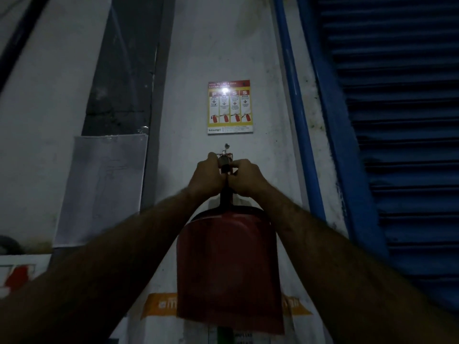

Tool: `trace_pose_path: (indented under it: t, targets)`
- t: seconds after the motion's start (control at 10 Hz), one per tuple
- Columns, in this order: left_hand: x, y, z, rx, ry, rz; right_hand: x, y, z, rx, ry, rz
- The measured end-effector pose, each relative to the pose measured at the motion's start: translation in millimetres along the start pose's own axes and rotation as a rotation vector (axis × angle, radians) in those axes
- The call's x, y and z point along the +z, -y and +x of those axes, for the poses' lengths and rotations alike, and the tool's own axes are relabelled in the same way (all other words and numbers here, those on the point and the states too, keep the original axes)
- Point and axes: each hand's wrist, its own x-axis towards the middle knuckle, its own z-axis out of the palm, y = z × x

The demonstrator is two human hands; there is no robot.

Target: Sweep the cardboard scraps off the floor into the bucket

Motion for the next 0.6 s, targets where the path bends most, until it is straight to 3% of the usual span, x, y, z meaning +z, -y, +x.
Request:
trace_pose_path:
  t: [0.2, 0.4, 0.6]
  targets:
    - [7.2, -5.2, -14.4, 0.095, -0.035, 0.008, 23.3, -12.7, -13.2, -0.105, -0.15, -0.228]
    - [-17.6, 6.8, -43.7, 0.24, -0.028, 0.296, 37.7, -4.8, -43.2, -0.159, -0.284, -0.378]
    - [-77.6, 30.4, -87.0, 0.447, -0.13, 0.504, 36.7, 36.2, -88.5, -0.193, -0.298, -0.509]
